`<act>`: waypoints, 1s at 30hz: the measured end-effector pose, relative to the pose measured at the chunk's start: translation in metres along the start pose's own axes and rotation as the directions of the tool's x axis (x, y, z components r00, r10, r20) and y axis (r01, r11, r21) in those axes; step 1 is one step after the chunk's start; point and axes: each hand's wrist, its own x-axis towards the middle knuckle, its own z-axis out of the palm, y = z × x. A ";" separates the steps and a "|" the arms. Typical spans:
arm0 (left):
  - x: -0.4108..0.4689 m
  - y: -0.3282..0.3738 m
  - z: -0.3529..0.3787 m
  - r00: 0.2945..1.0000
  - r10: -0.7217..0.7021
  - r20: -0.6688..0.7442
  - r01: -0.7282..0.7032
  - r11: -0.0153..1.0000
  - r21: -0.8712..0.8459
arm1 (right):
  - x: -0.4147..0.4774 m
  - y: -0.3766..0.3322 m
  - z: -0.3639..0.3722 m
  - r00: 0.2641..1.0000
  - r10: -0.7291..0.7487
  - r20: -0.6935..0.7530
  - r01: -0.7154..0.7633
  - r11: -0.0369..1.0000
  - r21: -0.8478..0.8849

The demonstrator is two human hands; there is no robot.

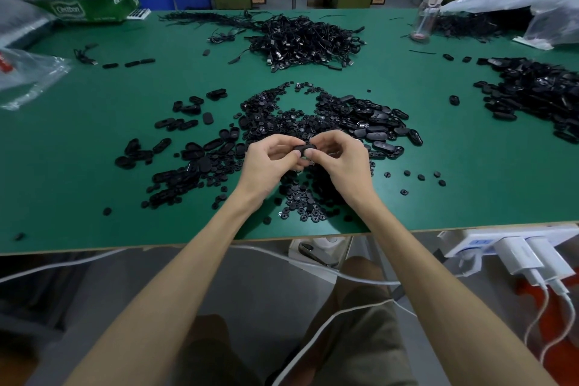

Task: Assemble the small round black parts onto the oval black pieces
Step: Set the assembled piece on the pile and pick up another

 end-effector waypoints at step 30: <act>0.000 0.001 0.003 0.992 0.052 -0.112 -0.011 0.942 0.335 | -0.006 -0.006 0.003 0.995 -0.049 0.081 0.049 0.999 0.007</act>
